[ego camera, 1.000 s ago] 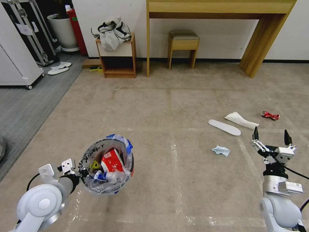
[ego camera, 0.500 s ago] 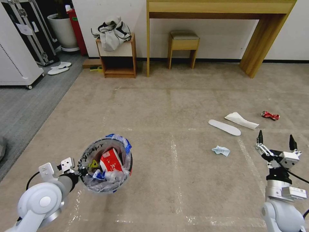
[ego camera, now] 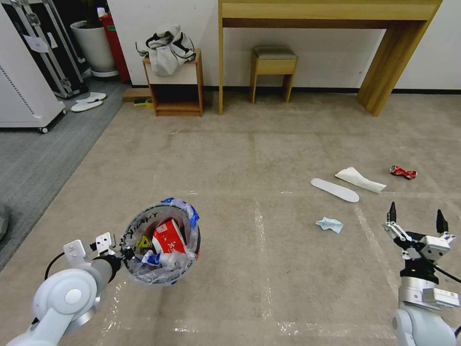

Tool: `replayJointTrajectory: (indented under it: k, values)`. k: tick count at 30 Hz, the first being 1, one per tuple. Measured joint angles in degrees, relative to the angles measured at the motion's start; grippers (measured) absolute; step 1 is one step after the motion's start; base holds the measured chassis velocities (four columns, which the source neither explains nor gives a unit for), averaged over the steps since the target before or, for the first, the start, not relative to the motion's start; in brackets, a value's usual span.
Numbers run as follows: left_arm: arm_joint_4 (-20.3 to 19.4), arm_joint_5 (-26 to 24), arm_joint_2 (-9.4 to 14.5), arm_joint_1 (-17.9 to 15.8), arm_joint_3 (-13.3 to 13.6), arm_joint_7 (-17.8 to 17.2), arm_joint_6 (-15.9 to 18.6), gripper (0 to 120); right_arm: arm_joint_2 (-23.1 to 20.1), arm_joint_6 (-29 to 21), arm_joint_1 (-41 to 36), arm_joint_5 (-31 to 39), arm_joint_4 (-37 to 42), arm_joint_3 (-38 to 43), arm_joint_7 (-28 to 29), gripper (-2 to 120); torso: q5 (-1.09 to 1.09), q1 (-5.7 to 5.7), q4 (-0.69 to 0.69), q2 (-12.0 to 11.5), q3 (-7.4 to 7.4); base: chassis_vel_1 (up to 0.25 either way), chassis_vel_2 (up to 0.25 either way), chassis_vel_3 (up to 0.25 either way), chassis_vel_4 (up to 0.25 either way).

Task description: Pick up the trash bin and place the garbage on the floor into it.

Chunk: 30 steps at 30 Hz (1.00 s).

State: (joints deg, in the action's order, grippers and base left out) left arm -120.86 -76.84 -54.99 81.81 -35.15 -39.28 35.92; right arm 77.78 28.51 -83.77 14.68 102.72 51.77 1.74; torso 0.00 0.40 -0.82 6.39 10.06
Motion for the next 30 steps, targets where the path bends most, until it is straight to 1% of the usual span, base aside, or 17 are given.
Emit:
replayJointTrajectory:
  k: [8, 17, 30]
  values:
    - [0.4, 0.3, -0.1, -0.4, 0.3, 0.2, 0.0, 0, 0.1, 0.1, 0.6, -0.2, -0.9, -0.5, -0.4, 100, 0.0, 0.0, 0.01, 0.0, 0.0, -0.012, 0.014, 0.022, -0.015]
    - [0.7, 0.7, -0.2, -0.7, 0.5, 0.6, -0.2, 0, 0.3, 0.3, 1.1, -0.5, -1.7, -0.9, -0.8, 100, 0.0, 0.01, 0.0, 0.0, 0.01, -0.065, 0.069, 0.063, -0.07]
    - [0.6, 1.0, -0.1, -0.3, 0.1, 1.0, -0.3, 0, 0.5, 0.3, 1.6, -0.8, -2.2, -1.8, -1.0, 100, 0.0, 0.0, 0.01, 0.0, 0.0, -0.068, 0.072, 0.068, -0.07]
